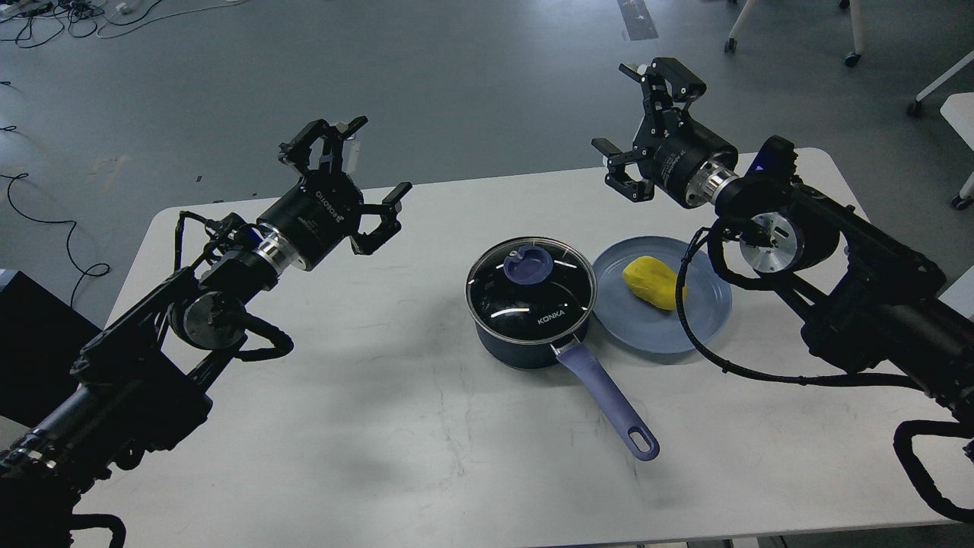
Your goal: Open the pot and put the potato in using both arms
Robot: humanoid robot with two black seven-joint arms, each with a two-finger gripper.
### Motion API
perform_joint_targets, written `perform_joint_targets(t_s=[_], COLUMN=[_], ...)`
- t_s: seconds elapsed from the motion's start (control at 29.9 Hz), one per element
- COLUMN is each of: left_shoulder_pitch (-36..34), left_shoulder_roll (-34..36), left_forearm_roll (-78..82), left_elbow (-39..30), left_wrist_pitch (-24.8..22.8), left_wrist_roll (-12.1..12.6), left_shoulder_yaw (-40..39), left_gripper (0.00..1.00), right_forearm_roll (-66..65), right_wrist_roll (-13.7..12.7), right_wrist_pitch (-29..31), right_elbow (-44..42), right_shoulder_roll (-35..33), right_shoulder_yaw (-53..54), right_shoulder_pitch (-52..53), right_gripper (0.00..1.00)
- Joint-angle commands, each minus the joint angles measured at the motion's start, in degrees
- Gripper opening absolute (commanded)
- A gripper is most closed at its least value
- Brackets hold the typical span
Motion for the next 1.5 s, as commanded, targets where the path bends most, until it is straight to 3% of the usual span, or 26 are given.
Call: perform_joint_targets(t_s=[0.0, 0.17, 0.8, 1.2, 1.47], left_shoulder_pitch=[0.1, 0.2, 0.4, 0.4, 0.7], left_shoulder_roll=[0.1, -0.1, -0.7, -0.9, -0.6], left_forearm_roll=[-0.3, -0.3, -0.4, -0.3, -0.5], left_elbow=[-0.2, -0.3, 0.4, 0.5, 0.6], left_wrist_pitch=[-0.3, 0.0, 0.1, 0.3, 0.3], left_wrist_roll=[-0.2, -2.0, -2.0, -1.9, -1.9], left_shoulder_yaw=[-0.7, -0.9, -2.2, -2.2, -2.6], left_gripper=[0.98, 0.98, 0.98, 0.98, 0.98], right_forearm_roll=[1.8, 1.8, 1.6, 1.4, 1.3], right_wrist_roll=[-0.7, -0.7, 1.2, -1.2, -1.4], right_wrist_pitch=[0.0, 0.4, 0.4, 1.6, 1.5], right_elbow=[0.0, 0.0, 0.5, 0.1, 0.0], right_shoulder_roll=[0.9, 1.1, 0.5, 0.4, 0.5], right_shoulder_yaw=[1.2, 1.1, 0.6, 0.7, 0.4], right_shoulder_pitch=[0.0, 0.0, 1.8, 2.6, 2.6], right_gripper=[1.0, 1.0, 1.0, 1.0, 1.0])
